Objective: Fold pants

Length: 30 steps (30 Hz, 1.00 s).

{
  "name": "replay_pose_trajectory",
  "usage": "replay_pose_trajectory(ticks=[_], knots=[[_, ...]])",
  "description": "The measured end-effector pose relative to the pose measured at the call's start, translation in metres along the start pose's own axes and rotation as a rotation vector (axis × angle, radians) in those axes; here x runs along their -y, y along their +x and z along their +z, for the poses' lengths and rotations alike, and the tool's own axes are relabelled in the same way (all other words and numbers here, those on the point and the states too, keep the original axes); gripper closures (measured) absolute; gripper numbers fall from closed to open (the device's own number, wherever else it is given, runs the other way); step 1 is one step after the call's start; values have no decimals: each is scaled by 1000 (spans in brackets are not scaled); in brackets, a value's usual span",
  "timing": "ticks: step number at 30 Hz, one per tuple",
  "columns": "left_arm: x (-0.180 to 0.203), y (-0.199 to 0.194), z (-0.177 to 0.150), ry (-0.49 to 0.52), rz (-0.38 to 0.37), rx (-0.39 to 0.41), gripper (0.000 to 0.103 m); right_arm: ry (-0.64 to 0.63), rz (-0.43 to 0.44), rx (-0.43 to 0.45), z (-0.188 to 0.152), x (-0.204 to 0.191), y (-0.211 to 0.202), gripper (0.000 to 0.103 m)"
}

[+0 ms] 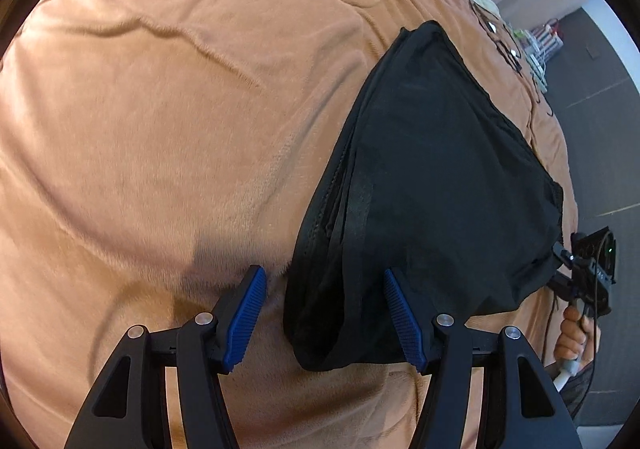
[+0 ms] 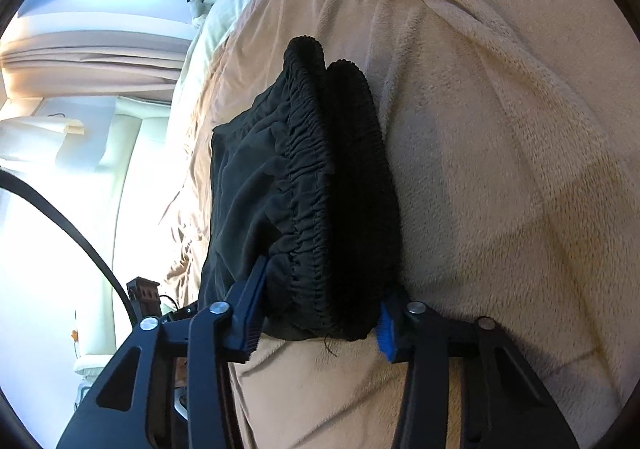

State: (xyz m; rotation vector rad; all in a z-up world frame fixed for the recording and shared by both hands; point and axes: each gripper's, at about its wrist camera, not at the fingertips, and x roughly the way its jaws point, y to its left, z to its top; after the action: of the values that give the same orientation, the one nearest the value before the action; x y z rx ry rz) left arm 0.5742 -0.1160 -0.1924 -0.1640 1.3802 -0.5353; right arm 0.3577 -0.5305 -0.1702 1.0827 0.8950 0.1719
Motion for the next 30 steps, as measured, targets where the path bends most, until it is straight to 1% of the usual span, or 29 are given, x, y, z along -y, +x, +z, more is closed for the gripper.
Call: replay_pose_trajectory(ticks=[2,4,6,8,15,16,18,19,21,23,24,26,30], knots=[[-4,0,-2,-31,-23,-5,40,-2,-4,4,0,3,0,74],[-7,-1,-6,-52,-48,-13,40,11,13,11,0,6,-3,76],[-5,0,-8,-46,-65,-20,40,0,7,10,-2,5,-3,76],[-3,2,-8,-26,-57,-18,40,-4,2,11,-3,4,-4,76],[-1,7,2,0,-107,34,40,2,7,10,-5,2,-5,76],[2,7,3,12,-106,35,43,3,7,12,-6,2,-5,76],[6,10,3,27,-124,21,67,-2,3,14,-4,0,-5,76],[6,11,3,25,-124,12,72,-4,2,15,-3,0,-5,76],[5,11,4,20,-103,13,88,-5,4,16,-3,0,-6,76],[1,5,4,3,-120,23,94,-8,4,19,-4,-1,-7,76],[1,1,3,4,-123,29,95,-5,6,20,-5,-2,-8,76],[5,-9,1,18,-121,46,96,-22,2,26,-6,-8,-10,77],[10,-23,-2,11,-130,58,97,-36,22,42,-8,-17,-15,78]])
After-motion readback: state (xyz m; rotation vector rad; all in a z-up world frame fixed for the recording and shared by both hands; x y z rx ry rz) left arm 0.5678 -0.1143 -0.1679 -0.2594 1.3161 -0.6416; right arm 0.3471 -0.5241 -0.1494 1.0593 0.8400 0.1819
